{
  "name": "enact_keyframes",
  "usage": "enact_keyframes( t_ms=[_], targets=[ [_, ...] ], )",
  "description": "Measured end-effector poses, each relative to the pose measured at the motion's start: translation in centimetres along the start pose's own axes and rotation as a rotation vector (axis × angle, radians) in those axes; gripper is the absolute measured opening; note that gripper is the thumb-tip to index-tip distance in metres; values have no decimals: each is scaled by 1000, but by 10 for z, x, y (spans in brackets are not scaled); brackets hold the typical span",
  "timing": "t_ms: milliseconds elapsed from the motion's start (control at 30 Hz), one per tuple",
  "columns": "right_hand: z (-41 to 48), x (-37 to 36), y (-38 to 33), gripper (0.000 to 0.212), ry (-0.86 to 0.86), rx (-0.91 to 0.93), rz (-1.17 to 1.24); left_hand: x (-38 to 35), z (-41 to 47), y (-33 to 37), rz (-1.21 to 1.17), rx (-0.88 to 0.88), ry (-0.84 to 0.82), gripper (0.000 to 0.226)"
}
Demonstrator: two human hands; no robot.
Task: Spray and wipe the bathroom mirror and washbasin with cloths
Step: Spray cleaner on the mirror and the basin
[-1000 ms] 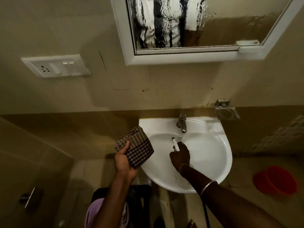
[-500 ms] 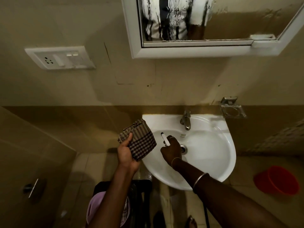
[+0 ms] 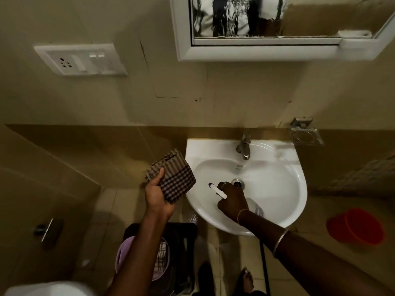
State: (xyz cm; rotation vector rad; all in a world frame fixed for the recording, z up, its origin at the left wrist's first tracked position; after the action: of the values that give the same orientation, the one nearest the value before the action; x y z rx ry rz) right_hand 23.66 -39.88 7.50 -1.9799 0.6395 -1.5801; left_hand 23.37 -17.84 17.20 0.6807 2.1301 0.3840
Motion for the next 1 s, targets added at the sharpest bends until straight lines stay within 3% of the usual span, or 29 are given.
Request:
enact_keyframes(
  t_ms=[167,367,667,1000],
  targets=[
    [-12,18,11,30,-63,116,-188,2,4,0,-8,9,3,42],
    [-29,28,20,48,-160,211,-312,4,5,-5,19,11,19,34],
    [-40,45,35,39,-301,350,-494,-13,-2,-23,57,34,15,39],
    [-43,71,68,51,-475,462,-648,-38,-6,-45,108,71,-10,38]
  ],
)
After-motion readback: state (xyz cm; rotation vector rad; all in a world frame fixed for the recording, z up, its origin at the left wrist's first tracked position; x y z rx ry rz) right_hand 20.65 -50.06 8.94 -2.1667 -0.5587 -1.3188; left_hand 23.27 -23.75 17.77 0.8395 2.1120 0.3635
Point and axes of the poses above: each hand's wrist, its own z-axis towards the middle knuckle, its own x-axis out of the back of the hand, y = z × x, the point moved 1 cm from there along z, towards the middle knuckle, and after that the axes turned 6 degrees about x, right-handed, at the moved point
